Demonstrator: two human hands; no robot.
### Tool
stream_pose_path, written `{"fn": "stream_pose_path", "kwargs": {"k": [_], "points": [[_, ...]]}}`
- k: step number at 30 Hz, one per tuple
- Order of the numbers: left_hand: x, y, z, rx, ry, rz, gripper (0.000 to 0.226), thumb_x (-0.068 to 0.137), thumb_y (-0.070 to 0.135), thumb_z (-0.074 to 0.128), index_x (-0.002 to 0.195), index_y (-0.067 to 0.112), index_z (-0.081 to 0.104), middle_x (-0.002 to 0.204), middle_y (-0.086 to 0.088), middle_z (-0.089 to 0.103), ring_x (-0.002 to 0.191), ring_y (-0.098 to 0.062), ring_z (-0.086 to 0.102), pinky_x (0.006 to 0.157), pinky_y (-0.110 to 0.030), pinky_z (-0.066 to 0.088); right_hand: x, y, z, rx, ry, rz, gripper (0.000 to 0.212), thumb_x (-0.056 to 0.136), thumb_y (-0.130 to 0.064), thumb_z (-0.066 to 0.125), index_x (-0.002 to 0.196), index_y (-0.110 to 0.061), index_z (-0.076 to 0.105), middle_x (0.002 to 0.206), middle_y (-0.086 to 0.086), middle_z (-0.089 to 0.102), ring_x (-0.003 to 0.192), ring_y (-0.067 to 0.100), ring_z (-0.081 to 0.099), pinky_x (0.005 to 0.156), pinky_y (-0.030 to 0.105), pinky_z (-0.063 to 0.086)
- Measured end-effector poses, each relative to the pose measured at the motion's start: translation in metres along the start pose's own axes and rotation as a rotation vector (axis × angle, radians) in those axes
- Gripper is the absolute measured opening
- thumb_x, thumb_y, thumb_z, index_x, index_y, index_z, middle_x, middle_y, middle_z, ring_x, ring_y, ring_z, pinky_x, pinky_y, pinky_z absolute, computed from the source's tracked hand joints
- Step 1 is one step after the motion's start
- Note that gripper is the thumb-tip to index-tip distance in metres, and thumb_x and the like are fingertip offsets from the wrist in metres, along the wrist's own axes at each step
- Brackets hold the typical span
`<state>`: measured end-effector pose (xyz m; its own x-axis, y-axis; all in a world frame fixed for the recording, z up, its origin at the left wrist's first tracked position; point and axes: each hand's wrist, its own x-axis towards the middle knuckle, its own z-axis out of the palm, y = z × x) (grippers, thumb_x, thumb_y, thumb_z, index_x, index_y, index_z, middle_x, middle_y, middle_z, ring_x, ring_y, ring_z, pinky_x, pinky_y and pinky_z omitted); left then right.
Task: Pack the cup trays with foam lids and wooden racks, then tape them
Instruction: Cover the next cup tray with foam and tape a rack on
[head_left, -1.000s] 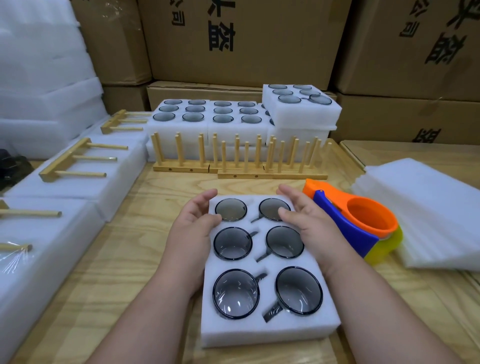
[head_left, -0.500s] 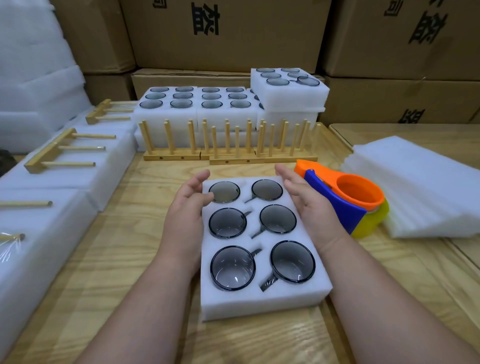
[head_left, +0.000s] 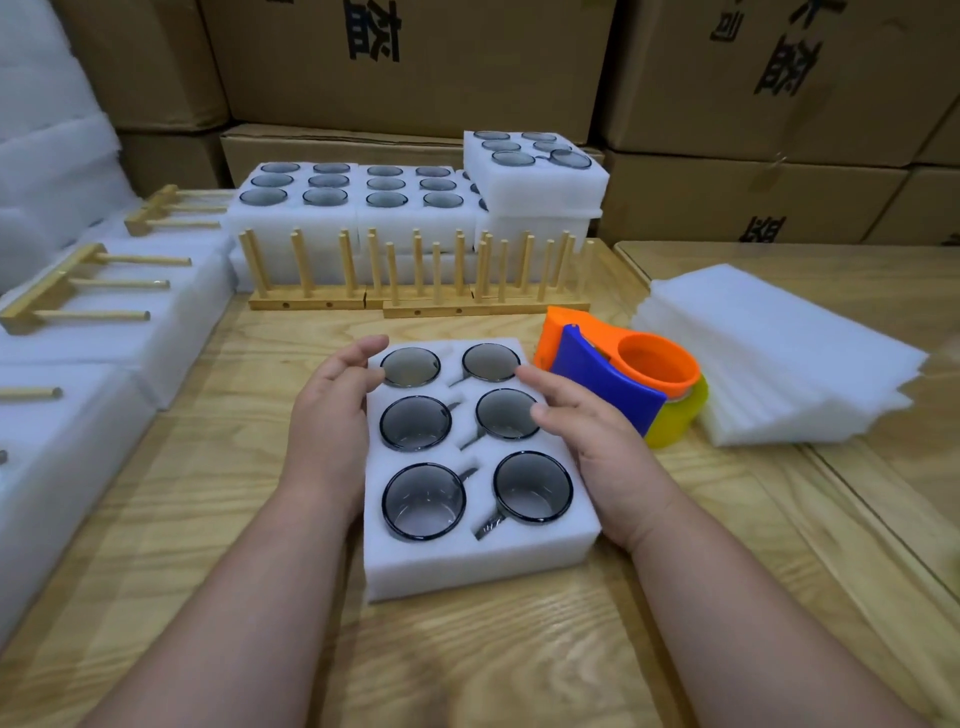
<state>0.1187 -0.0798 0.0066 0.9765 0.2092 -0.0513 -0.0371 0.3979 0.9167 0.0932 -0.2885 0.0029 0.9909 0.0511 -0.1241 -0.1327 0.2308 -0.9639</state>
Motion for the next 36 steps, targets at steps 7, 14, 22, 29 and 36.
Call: {"fn": "stream_pose_path", "kwargs": {"k": [7, 14, 22, 29, 36], "points": [[0.001, -0.002, -0.002, 0.004, 0.023, -0.003, 0.034, 0.088, 0.008, 0.053, 0.105, 0.025, 0.076, 0.086, 0.002, 0.079, 0.070, -0.018, 0.072, 0.056, -0.026, 0.058, -0.034, -0.037, -0.020, -0.448, 0.060, -0.116, 0.026, 0.098, -0.006, 0.059, 0.110, -0.026, 0.071, 0.103, -0.010, 0.078, 0.096, 0.011, 0.075, 0.082, 0.027, 0.059], [-0.001, -0.003, 0.001, 0.029, 0.041, 0.020, 0.033, 0.090, 0.006, 0.054, 0.103, 0.027, 0.076, 0.081, 0.006, 0.078, 0.064, -0.011, 0.071, 0.049, -0.022, 0.054, -0.034, -0.124, -0.086, -0.688, 0.380, -0.397, 0.027, 0.095, 0.001, 0.050, 0.090, -0.014, 0.072, 0.075, 0.007, 0.076, 0.064, 0.018, 0.070, 0.069, 0.032, 0.059], [0.001, -0.003, -0.003, 0.018, 0.016, 0.005, 0.031, 0.081, 0.013, 0.058, 0.098, 0.030, 0.078, 0.088, 0.002, 0.079, 0.068, -0.016, 0.073, 0.053, -0.025, 0.057, 0.000, -0.164, -0.176, -1.216, 0.682, -0.121, 0.033, 0.093, -0.033, 0.061, 0.123, -0.018, 0.067, 0.107, 0.002, 0.069, 0.090, 0.025, 0.063, 0.076, 0.032, 0.048], [0.003, -0.004, -0.002, 0.007, 0.026, -0.006, 0.032, 0.089, 0.007, 0.054, 0.104, 0.025, 0.076, 0.083, 0.001, 0.079, 0.064, -0.015, 0.072, 0.051, -0.024, 0.057, 0.014, -0.157, -0.194, -1.338, 0.514, 0.358, 0.107, 0.067, -0.077, 0.075, 0.153, -0.024, 0.039, 0.141, 0.007, 0.053, 0.119, 0.032, 0.055, 0.091, 0.042, 0.044], [0.004, -0.004, -0.002, 0.024, 0.038, -0.020, 0.032, 0.090, 0.007, 0.056, 0.101, 0.028, 0.077, 0.087, -0.002, 0.079, 0.065, -0.018, 0.071, 0.053, -0.026, 0.056, 0.014, -0.161, -0.196, -1.289, 0.455, 0.371, 0.138, 0.036, -0.089, 0.077, 0.153, -0.025, 0.039, 0.147, 0.007, 0.051, 0.127, 0.032, 0.055, 0.108, 0.050, 0.044]]}}
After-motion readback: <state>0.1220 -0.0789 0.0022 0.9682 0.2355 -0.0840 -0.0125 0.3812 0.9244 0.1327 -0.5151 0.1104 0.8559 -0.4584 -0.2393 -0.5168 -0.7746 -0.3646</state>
